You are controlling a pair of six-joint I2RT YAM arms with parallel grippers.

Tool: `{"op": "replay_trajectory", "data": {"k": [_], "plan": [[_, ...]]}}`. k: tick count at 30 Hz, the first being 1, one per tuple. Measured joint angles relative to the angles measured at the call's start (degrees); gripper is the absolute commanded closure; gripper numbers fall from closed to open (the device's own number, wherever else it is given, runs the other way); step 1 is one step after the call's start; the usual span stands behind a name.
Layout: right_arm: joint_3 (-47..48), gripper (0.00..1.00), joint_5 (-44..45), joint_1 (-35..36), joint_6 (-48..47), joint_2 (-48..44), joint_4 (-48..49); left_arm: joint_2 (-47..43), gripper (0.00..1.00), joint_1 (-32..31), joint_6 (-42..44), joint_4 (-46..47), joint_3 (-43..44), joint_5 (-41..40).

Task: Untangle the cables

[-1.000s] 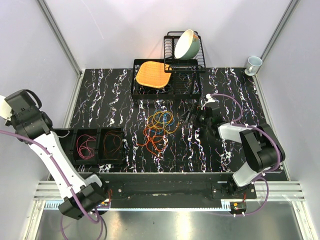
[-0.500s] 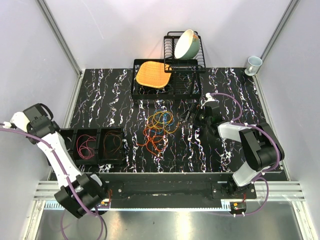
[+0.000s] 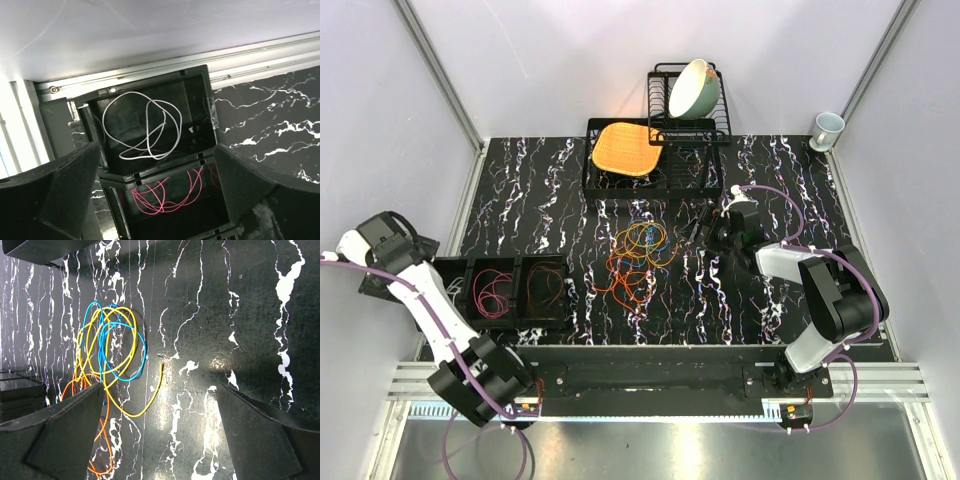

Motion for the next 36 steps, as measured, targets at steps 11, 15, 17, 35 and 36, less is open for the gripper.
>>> {"op": "replay_trajectory", "data": {"k": [11, 15, 17, 35, 36], "plan": [[0.0, 0.00, 0.0, 0.0, 0.5, -0.8, 0.0, -8.6, 0.01, -9.4, 2.3, 3.1, -0.8, 0.0], [0.0, 0.00, 0.0, 0.0, 0.5, -0.8, 0.0, -10.6, 0.01, -22.9, 2.8, 4.8, -0.8, -1.4], [0.0, 0.00, 0.0, 0.0, 0.5, -0.9, 0.0, -9.9, 0.01, -29.4, 3.0, 5.2, -0.7, -2.8], [0.0, 0.00, 4.5, 0.0, -0.2, -4.7, -1.3, 16.6, 0.01, -68.1, 7.3, 18.2, 2.8, -4.6], [0.0, 0.00, 4.6, 0.0, -0.2, -4.8, -1.4, 18.1, 0.01, -69.2, 7.3, 18.7, 3.2, -4.4]]}}
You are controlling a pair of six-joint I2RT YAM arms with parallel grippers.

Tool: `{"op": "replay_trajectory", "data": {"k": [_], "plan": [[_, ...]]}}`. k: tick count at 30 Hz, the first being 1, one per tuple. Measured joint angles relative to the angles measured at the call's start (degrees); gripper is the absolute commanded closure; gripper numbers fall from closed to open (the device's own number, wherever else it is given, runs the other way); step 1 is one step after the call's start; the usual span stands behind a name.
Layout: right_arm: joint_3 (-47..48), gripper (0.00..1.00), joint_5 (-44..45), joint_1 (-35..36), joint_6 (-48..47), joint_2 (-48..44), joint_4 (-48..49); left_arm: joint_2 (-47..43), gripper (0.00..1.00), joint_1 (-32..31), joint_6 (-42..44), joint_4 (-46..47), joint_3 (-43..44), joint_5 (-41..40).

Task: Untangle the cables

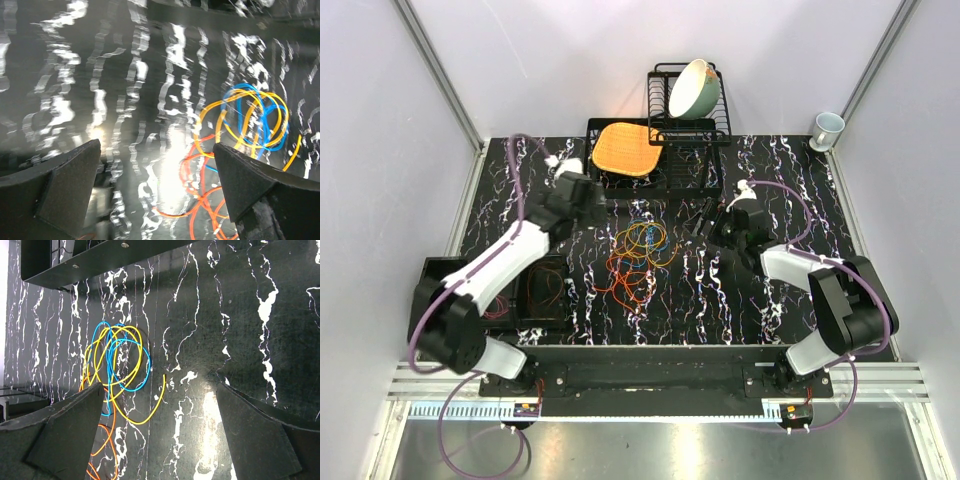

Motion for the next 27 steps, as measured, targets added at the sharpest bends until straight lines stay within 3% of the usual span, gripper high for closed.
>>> {"op": "replay_trajectory", "data": {"k": [9, 19, 27], "plan": [[-0.5, 0.00, 0.5, 0.0, 0.0, -1.7, 0.1, 14.1, 0.01, -8.4, -0.2, 4.8, 6.3, 1.8], [-0.5, 0.00, 0.6, 0.0, 0.0, -1.8, 0.0, 27.0, 0.02, -12.9, -0.7, 6.5, 13.4, 2.5], [-0.5, 0.00, 0.5, 0.0, 0.0, -1.8, -0.1, 32.3, 0.16, -13.7, -0.7, 7.1, 15.2, 3.4]]}}
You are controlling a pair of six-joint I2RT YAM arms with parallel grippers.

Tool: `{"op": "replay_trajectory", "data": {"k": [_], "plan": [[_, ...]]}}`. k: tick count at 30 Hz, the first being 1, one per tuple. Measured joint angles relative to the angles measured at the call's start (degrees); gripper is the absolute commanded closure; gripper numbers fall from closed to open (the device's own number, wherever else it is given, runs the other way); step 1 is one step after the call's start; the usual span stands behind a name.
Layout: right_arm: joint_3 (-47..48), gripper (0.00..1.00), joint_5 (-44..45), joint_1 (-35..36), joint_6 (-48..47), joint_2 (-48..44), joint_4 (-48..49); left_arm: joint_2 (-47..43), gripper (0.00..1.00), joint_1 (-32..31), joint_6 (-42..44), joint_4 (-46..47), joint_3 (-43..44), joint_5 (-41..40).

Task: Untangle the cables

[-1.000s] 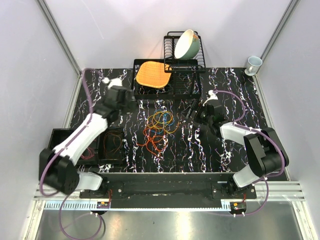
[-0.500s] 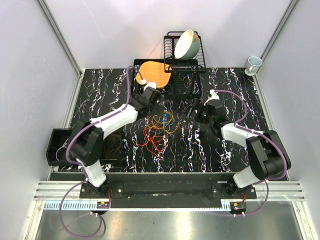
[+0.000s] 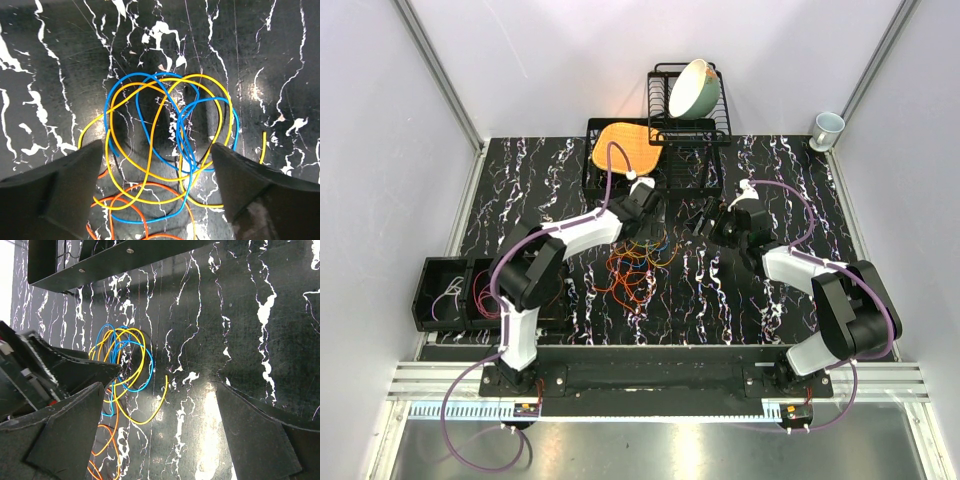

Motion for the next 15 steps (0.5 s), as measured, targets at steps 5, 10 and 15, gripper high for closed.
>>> {"op": "replay_trajectory", "data": {"k": [5, 10, 15], "plan": [[0.0, 0.00, 0.0, 0.0, 0.0, 0.0, -0.3, 1.4, 0.30, -0.1, -0.1, 0.1, 0.7, 0.5], [0.0, 0.00, 0.0, 0.0, 0.0, 0.0, -0.6, 2.2, 0.39, -0.2, 0.0, 0.2, 1.2, 0.7], [0.0, 0.00, 0.0, 0.0, 0.0, 0.0, -0.7, 3.5, 0.52, -0.3, 0.0, 0.4, 1.6, 0.9]]}}
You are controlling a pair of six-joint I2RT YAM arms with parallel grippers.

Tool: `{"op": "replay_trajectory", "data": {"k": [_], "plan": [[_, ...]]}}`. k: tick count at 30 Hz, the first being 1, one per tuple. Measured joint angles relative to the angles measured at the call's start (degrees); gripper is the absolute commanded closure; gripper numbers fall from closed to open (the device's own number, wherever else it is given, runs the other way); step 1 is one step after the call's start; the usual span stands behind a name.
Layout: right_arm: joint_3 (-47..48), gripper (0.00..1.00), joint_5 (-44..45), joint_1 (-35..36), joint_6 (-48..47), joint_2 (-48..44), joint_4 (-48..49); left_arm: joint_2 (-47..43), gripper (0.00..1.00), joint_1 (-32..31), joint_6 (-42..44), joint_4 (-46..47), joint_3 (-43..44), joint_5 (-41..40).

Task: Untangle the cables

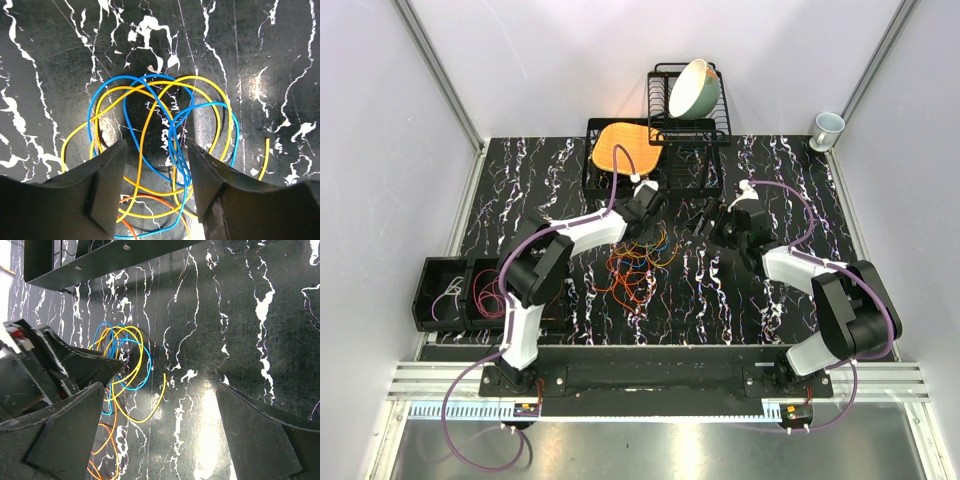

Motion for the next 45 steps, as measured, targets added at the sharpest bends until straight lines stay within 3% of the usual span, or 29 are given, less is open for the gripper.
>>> {"op": "replay_trajectory", "data": {"k": [2, 3, 5, 16, 28, 40, 45], "plan": [[0.0, 0.00, 0.0, 0.0, 0.0, 0.0, 0.0, 0.4, 0.62, -0.1, 0.0, 0.0, 0.1, 0.1], [0.0, 0.00, 0.0, 0.0, 0.0, 0.0, 0.0, 0.7, 0.79, -0.1, -0.1, 0.0, 0.2, 0.2], [0.0, 0.00, 0.0, 0.0, 0.0, 0.1, 0.0, 1.2, 1.00, -0.1, -0.1, 0.0, 0.7, 0.2], [0.0, 0.00, -0.1, 0.0, 0.0, 0.3, 0.0, 0.0, 1.00, -0.7, -0.2, -2.3, 1.5, -0.3], [0.0, 0.00, -0.2, 0.0, 0.0, 0.3, 0.5, -15.3, 1.00, -0.7, -0.3, -5.2, 3.7, -0.5], [0.0, 0.00, -0.6, 0.0, 0.0, 0.3, 0.5, -22.1, 1.00, -0.7, -0.4, -8.6, 4.5, -0.6], [0.0, 0.00, -0.7, 0.0, 0.0, 0.3, 0.5, -27.5, 1.00, -0.7, -0.5, -12.3, 4.8, -4.1]]}}
